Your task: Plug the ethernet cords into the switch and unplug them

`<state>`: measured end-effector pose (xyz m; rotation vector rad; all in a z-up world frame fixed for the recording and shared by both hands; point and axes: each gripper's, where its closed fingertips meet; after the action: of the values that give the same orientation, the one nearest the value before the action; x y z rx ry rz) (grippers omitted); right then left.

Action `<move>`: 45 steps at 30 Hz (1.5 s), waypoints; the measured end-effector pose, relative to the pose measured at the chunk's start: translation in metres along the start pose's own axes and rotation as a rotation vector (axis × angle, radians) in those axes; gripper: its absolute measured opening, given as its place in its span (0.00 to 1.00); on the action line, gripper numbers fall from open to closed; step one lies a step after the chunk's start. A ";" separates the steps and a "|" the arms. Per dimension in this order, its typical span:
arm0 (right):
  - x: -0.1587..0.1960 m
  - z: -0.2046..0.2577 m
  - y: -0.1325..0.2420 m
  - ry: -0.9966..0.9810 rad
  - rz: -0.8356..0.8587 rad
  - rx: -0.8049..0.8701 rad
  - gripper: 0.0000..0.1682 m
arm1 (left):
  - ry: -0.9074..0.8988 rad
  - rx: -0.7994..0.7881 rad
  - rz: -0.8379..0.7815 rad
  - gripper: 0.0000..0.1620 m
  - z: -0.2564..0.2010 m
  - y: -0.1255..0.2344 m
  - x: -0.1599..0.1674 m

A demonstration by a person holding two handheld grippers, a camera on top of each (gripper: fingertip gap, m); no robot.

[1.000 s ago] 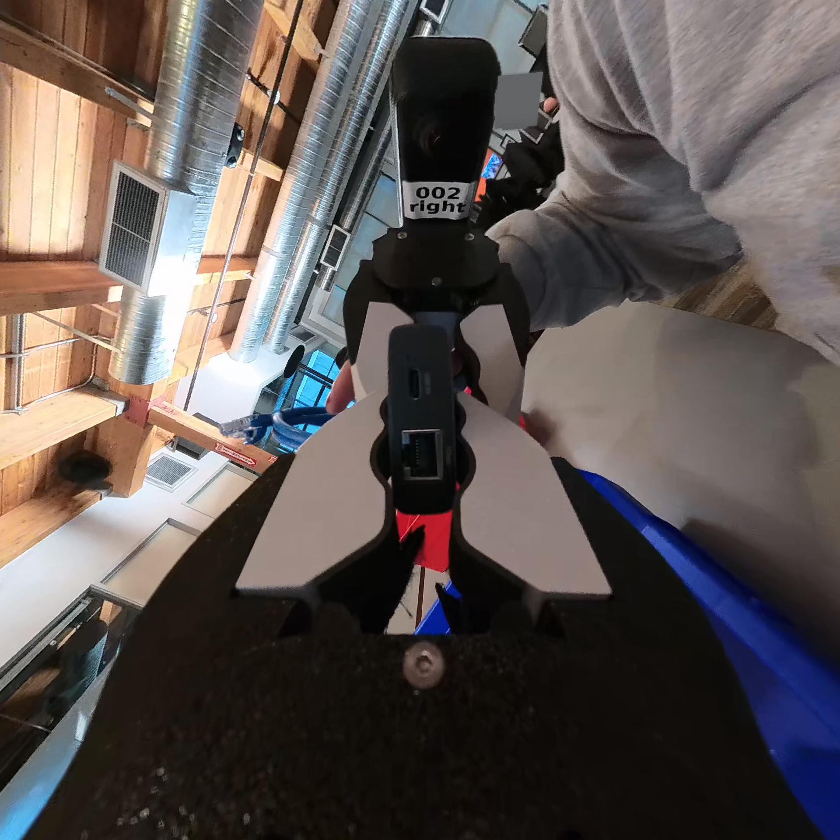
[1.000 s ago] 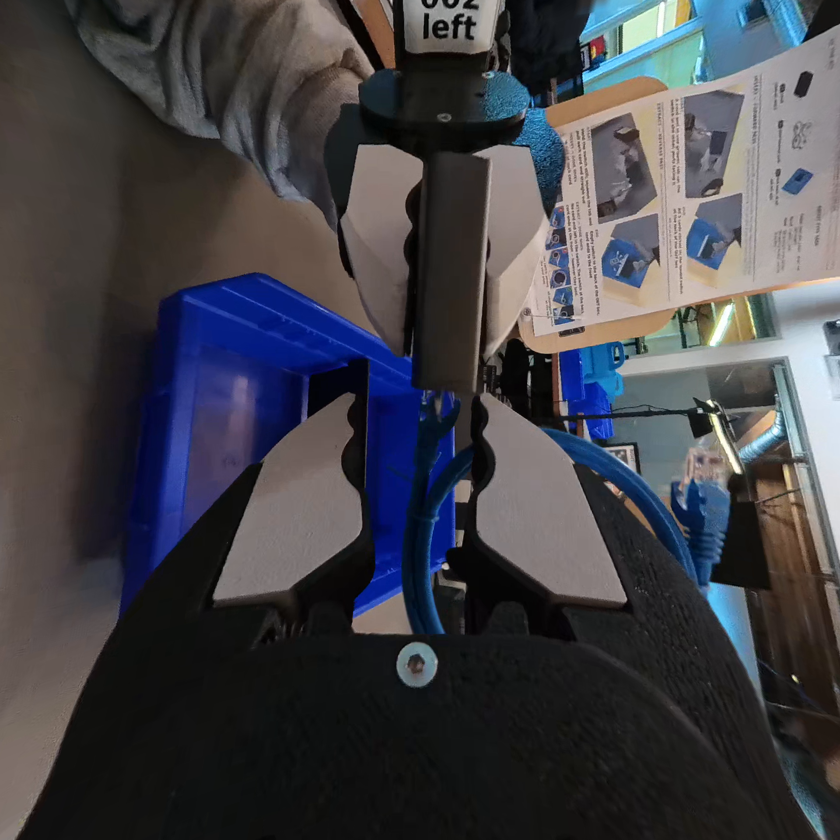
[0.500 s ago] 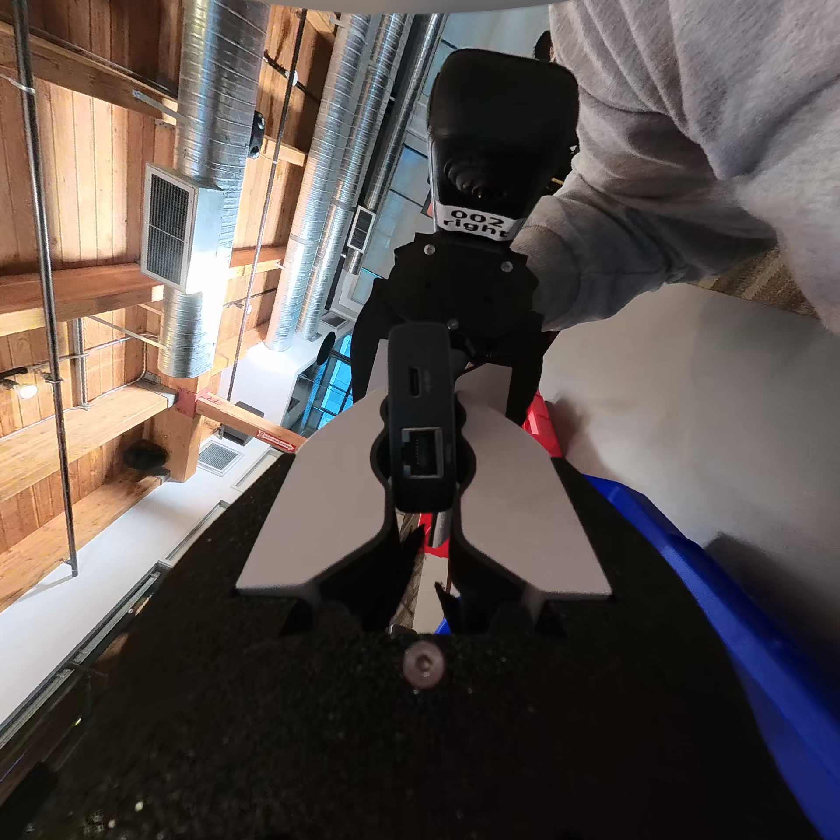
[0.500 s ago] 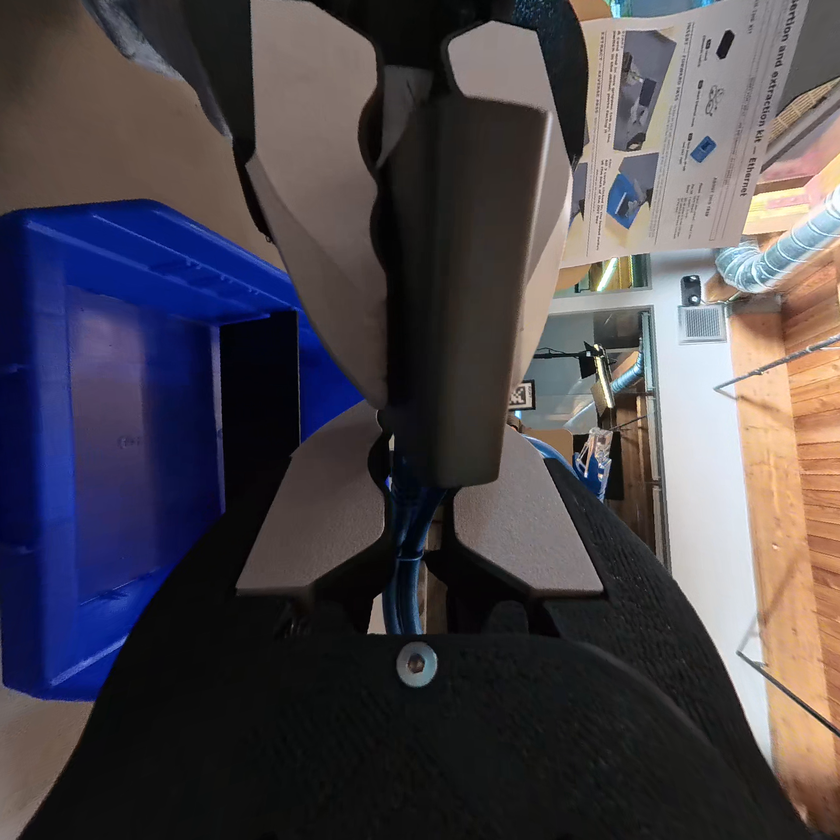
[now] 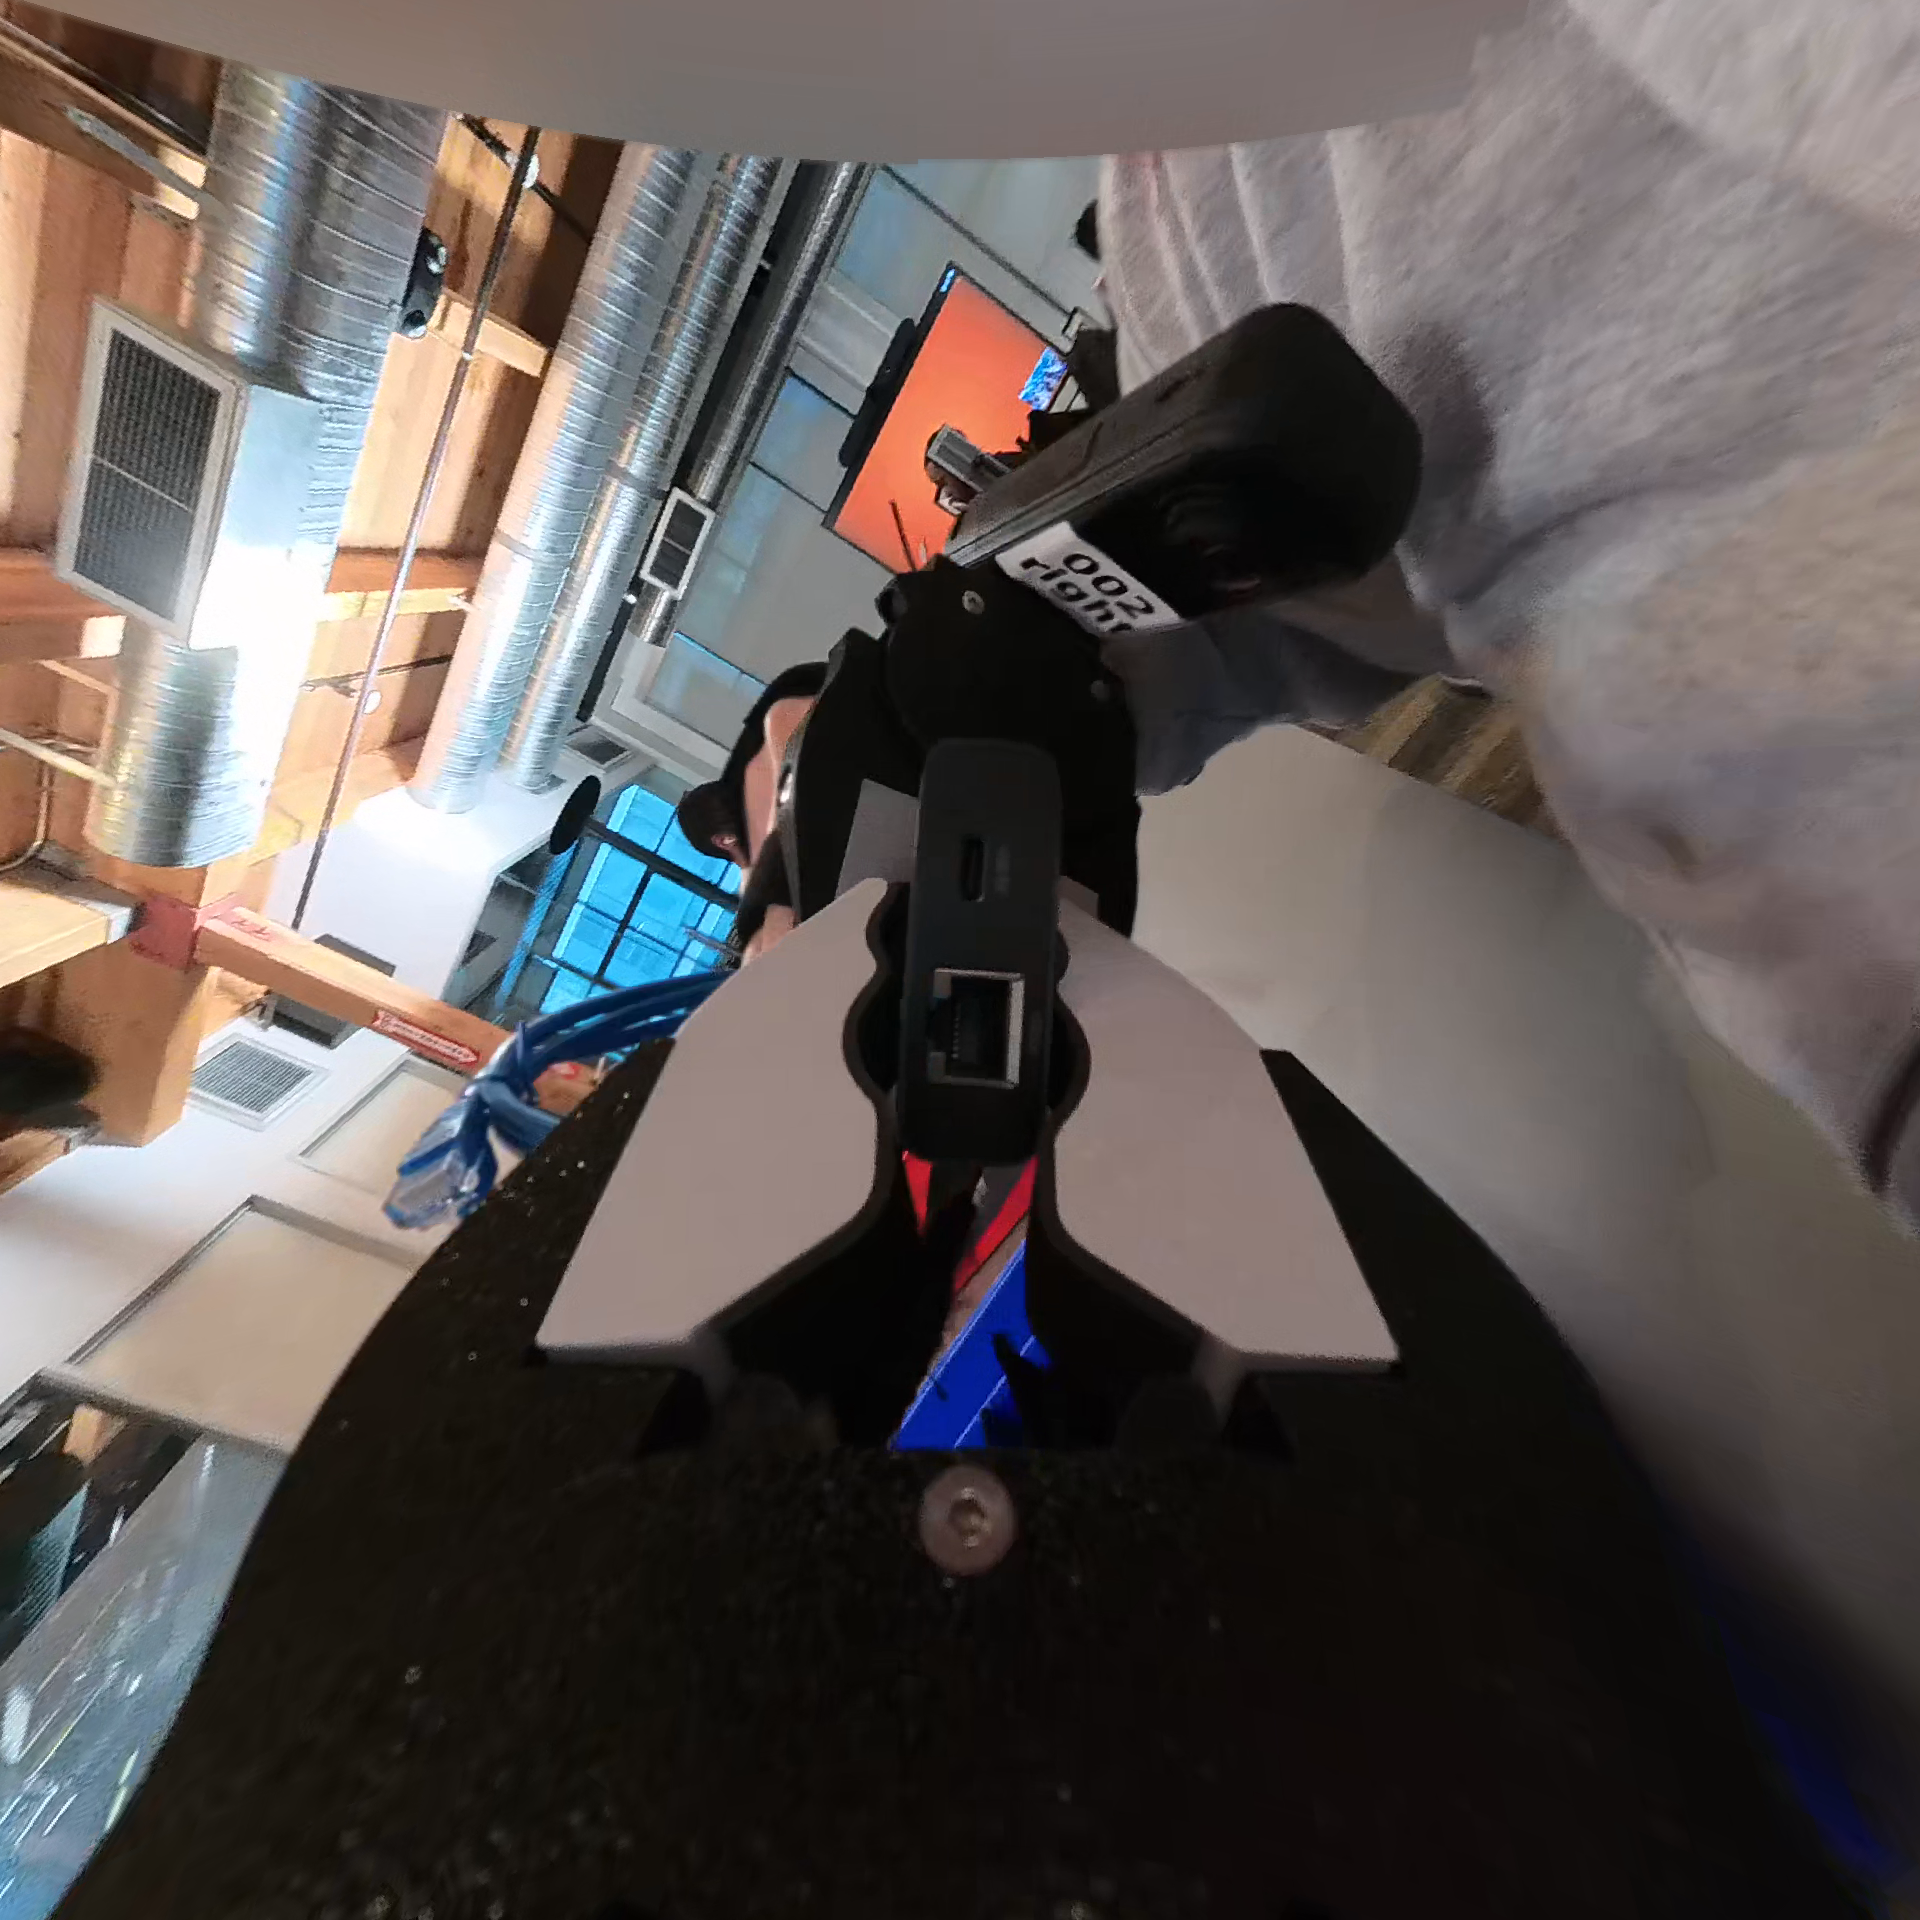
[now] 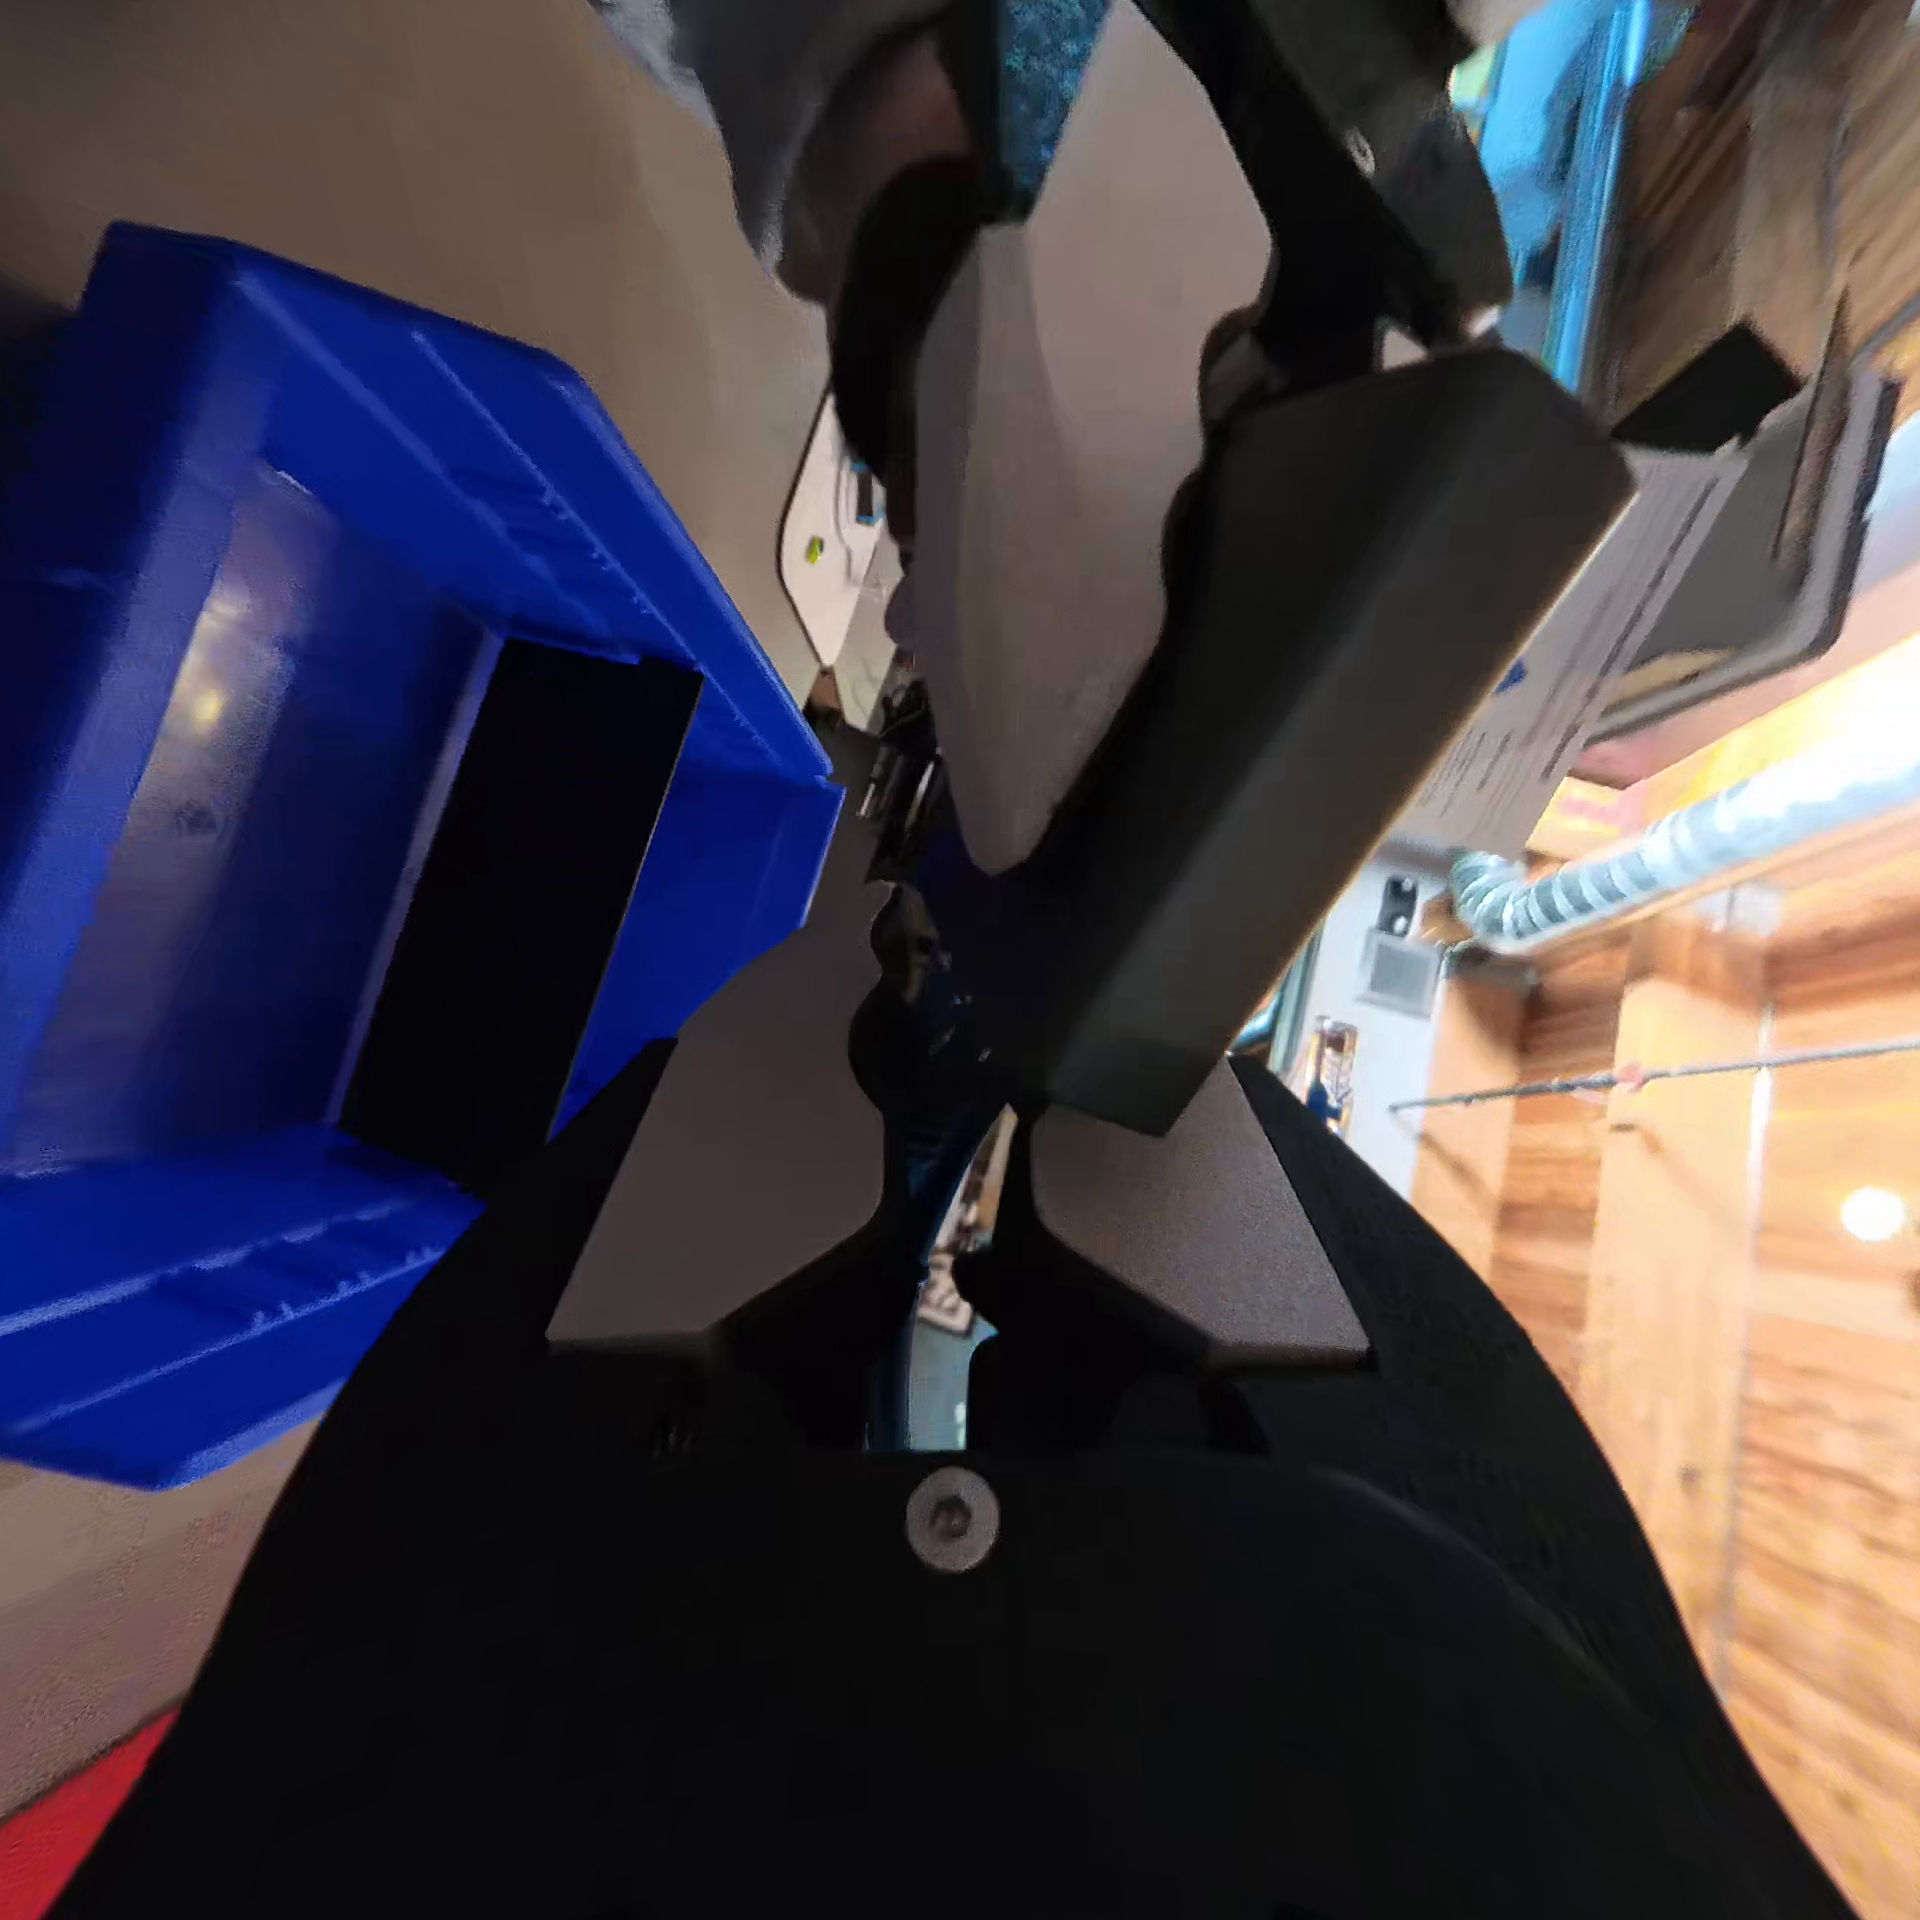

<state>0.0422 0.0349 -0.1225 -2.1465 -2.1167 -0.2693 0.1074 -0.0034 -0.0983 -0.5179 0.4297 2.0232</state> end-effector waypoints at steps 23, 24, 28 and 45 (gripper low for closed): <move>0.287 0.156 0.172 -0.619 0.762 -0.669 0.09 | 0.167 -0.089 0.181 0.13 0.031 0.015 0.072; 0.296 0.165 0.173 -0.580 0.774 -0.662 0.09 | 0.187 -0.084 0.178 0.14 0.031 0.014 0.074; 0.305 0.188 0.166 -0.607 0.758 -0.652 0.10 | 0.255 -0.077 0.167 0.14 0.031 0.012 0.082; 0.118 0.011 0.050 -1.230 0.070 -0.190 0.23 | 0.570 -0.130 0.116 0.13 0.043 0.004 0.109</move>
<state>0.0936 0.1520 -0.1063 -2.8759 -2.5005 1.2114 0.0475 0.0958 -0.1186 -1.1838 0.6820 2.0013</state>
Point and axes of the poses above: each gripper's, where its closed fingertips meet, y back along the fingers, x out of its underside, z = x × y across the jaws, and after that the axes turned 10 degrees about x, right-handed
